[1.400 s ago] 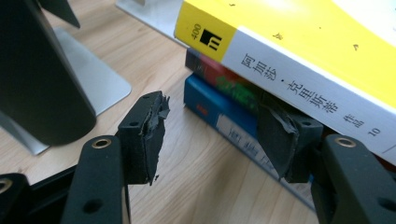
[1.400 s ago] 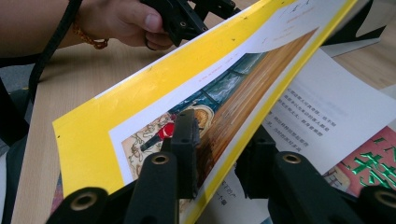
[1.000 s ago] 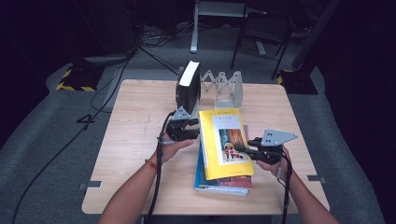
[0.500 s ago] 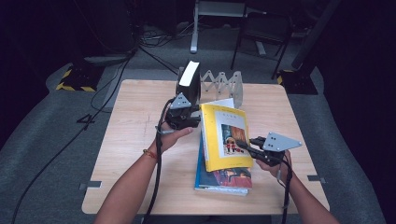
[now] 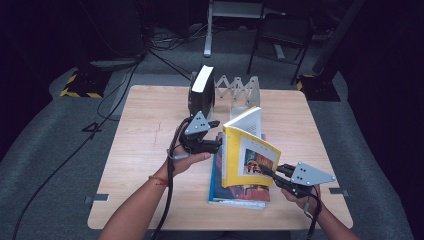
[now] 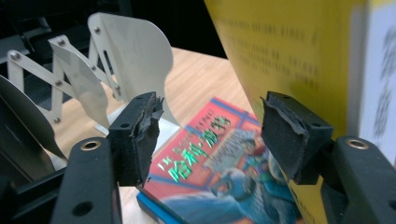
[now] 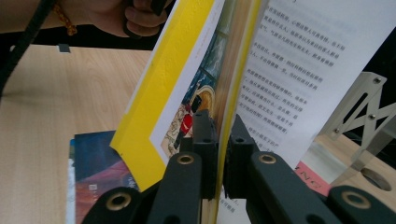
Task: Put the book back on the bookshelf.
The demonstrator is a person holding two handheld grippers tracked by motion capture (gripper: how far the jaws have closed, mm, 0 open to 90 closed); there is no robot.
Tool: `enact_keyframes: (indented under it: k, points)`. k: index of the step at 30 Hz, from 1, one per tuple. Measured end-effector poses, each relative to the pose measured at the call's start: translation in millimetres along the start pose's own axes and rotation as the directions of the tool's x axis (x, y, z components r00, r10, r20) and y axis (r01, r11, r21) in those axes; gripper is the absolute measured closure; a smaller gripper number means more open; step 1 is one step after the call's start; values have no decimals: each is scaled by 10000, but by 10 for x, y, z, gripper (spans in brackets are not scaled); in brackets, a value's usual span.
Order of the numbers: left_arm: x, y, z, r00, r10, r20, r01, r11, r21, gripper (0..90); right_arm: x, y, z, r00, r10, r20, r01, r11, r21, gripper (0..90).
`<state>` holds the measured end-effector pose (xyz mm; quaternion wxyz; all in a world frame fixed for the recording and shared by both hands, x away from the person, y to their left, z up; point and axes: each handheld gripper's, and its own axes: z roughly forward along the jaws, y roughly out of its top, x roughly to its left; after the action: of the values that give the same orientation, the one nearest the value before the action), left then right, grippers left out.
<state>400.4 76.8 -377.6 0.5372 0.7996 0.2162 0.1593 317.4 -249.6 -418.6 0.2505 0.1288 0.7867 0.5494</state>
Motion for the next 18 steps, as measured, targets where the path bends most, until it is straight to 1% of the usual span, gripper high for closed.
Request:
enact_keyframes:
  k: [3,5,6,7,9,10,12,13,18]
  points:
    - [-98,-75,-28,9997,251,39,-252,9994,240,354,40,-2,-32,9998,-212,5,212,9997,80,859]
    - [-141,-130,-46,9998,180,49,-182,9989,441,335,60,-6,-48,9996,-298,15,297,9995,117,860]
    - [-141,-130,-46,9998,180,49,-182,9989,441,323,60,-6,-48,9996,-298,15,297,9995,117,860]
    - [-169,-177,-71,9999,89,64,-92,9988,489,323,67,-7,-54,9995,-304,5,304,9994,143,860]
    - [-208,-240,-102,9999,141,20,-142,9979,626,331,75,-5,-59,9994,-342,-14,342,9993,157,861]
    - [-223,-277,-121,9997,248,2,-247,9970,734,329,80,-6,-58,9995,-319,-6,319,9994,144,861]
    - [-250,-340,-143,9998,170,93,-178,9962,853,318,83,-7,-59,9994,-335,20,335,9993,154,862]
    - [-258,-364,-149,9997,214,88,-222,9953,940,310,85,-7,-61,9994,-350,39,349,9993,161,861]
    - [-321,-471,-137,9994,330,131,-344,9908,1309,316,93,-11,-67,9995,-311,-8,311,9994,147,862]
